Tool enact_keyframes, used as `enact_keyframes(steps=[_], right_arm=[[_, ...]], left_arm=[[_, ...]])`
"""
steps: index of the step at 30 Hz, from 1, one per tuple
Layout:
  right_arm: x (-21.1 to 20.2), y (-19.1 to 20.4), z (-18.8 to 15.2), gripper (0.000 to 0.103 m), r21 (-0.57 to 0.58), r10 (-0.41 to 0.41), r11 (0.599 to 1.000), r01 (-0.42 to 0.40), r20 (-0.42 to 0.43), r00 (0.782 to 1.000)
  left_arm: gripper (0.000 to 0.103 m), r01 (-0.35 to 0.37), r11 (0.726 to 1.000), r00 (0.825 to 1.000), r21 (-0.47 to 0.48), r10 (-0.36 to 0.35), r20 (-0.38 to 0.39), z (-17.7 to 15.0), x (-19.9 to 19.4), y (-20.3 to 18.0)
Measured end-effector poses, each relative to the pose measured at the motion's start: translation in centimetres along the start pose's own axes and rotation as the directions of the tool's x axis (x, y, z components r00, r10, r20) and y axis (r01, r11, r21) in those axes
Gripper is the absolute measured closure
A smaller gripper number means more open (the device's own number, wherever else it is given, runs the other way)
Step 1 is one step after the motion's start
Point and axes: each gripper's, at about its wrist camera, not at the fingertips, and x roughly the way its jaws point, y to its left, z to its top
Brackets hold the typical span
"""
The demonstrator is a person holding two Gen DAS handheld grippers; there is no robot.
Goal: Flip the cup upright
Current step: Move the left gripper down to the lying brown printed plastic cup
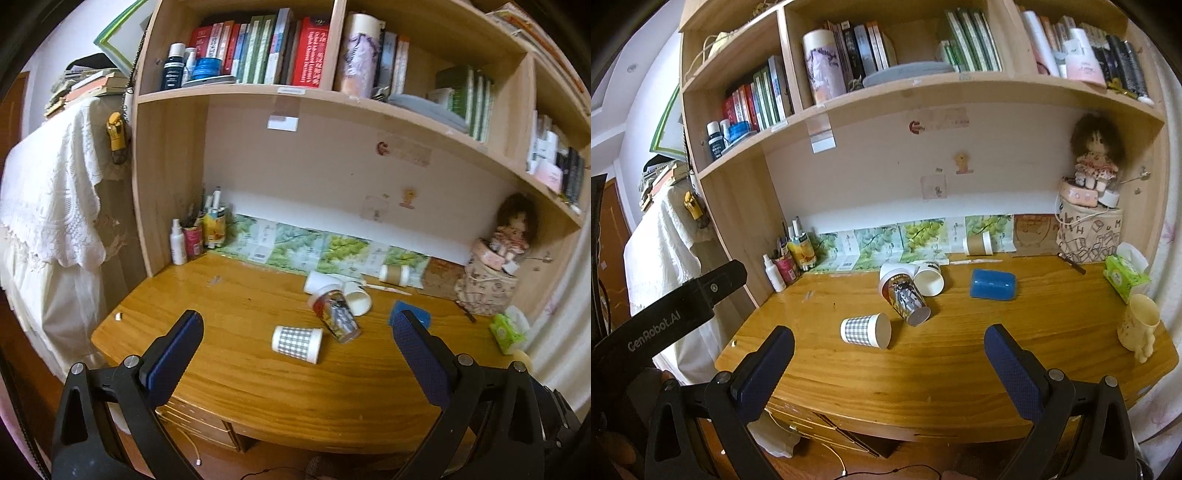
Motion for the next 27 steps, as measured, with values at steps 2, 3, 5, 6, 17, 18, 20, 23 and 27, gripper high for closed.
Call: enact_keyframes(steps=[2, 3, 5, 6, 17, 18, 20, 23, 27], right_arm=[[1.1, -0.6, 0.6, 0.0, 0.0, 0.012, 1.0, -0.012, -0.02, 1.0], [1.4, -0.8, 0.7, 0.0, 0.001, 0.016, 1.0, -0.016, -0.027, 0.999], [2.7, -1.6, 1.6, 0.0, 0.007, 0.034, 0.999, -0.033, -0.046, 0.998], [3.2, -1.8, 1.9, 0.0, 0.009, 0.037, 0.999, -0.037, -0.053, 0.998], [10.8, -5.1, 6.0, 0.0, 0.015, 0.131, 0.991, -0.13, -0.177, 0.975], [11.5, -5.4, 6.4, 0.0, 0.018, 0.14, 0.99, -0.14, -0.189, 0.972], [13.1, -6.0, 6.9, 0.0, 0.022, 0.158, 0.987, -0.157, -0.216, 0.963], [15.2, -6.6, 7.6, 0.0, 0.015, 0.178, 0.984, -0.18, -0.26, 0.949], [18.0, -7.4, 8.1, 0.0, 0.006, 0.195, 0.979, -0.205, -0.343, 0.919]], left_arm=[[0.001, -0.017, 1.0, 1.0, -0.004, 0.016, -0.009, 0.5, 0.9, -0.5], [0.001, -0.027, 1.0, 1.0, -0.004, 0.027, -0.01, 0.8, 1.4, -0.7], [0.001, -0.042, 0.999, 0.999, 0.001, 0.042, -0.011, 1.3, 2.2, -1.1], [0.001, -0.05, 0.999, 0.999, 0.0, 0.05, -0.012, 1.6, 2.8, -1.4], [0.001, -0.123, 0.992, 0.99, 0.013, 0.123, -0.074, 4.3, 9.5, -3.9], [0.001, -0.129, 0.991, 0.988, 0.018, 0.13, -0.081, 4.5, 10.0, -4.2], [0.001, -0.14, 0.99, 0.985, 0.022, 0.141, -0.097, 4.8, 11.2, -4.6], [0.001, -0.159, 0.987, 0.979, 0.023, 0.16, -0.127, 5.2, 12.8, -5.5], [0.001, -0.17, 0.985, 0.966, 0.031, 0.173, -0.193, 5.5, 15.4, -6.7]])
